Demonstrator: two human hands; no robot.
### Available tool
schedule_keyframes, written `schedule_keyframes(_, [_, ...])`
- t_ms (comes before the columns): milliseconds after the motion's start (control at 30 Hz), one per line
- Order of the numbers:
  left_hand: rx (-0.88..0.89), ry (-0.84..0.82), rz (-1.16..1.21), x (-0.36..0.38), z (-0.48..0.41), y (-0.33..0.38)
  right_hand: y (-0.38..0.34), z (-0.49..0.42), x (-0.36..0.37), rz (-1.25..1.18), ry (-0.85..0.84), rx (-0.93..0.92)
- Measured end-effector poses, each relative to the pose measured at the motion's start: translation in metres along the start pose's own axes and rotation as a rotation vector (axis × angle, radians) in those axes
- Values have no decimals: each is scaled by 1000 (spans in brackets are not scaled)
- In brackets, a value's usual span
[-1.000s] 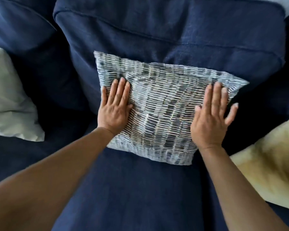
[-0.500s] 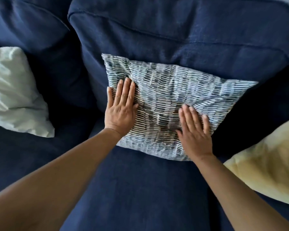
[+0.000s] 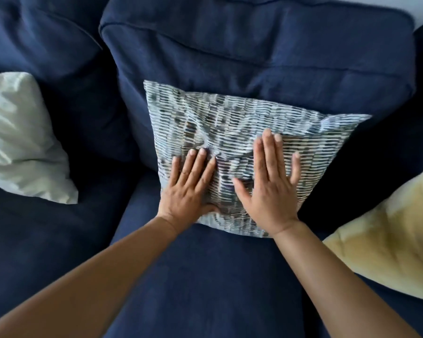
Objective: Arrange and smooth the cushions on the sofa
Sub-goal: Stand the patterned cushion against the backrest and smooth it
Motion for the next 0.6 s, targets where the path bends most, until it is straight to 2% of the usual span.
schedule_keyframes(67, [-42, 85, 140, -25, -21, 4, -4, -25, -10, -16, 70, 8])
schedule_keyframes(133, [-114, 128, 212, -42, -50, 0, -7, -48, -12, -5, 64, 1])
schedule_keyframes(233, [-184, -34, 131, -40, -81, -13, 13, -58, 4, 48, -128, -1])
schedule_keyframes(300, [-258, -160, 72, -32, -88, -37, 46, -48, 8, 91, -230, 107])
schedule_keyframes(433, [-416, -194, -24, -42, -95, -85, 90, -36, -15, 171, -164, 316])
schedule_keyframes(500, [-309, -148, -14, -50, -98, -71, 75, -41, -21, 135, -124, 233])
schedule_keyframes(567, [-130, -197, -24, -48, -97, -48, 38, -41, -13, 113, -203, -26])
schedule_keyframes(600, [-98, -249, -47, -45, -95, -45, 25, -35, -7, 136, -269, -141])
Point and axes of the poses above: each hand's wrist, its own z-axis away from the middle knuckle, its own x-axis out of the palm, y = z × x, the point moved 7 cm from there along -z, towards the middle knuckle, and after that the axes turned 5 degrees about -x, right-handed, at the moved point
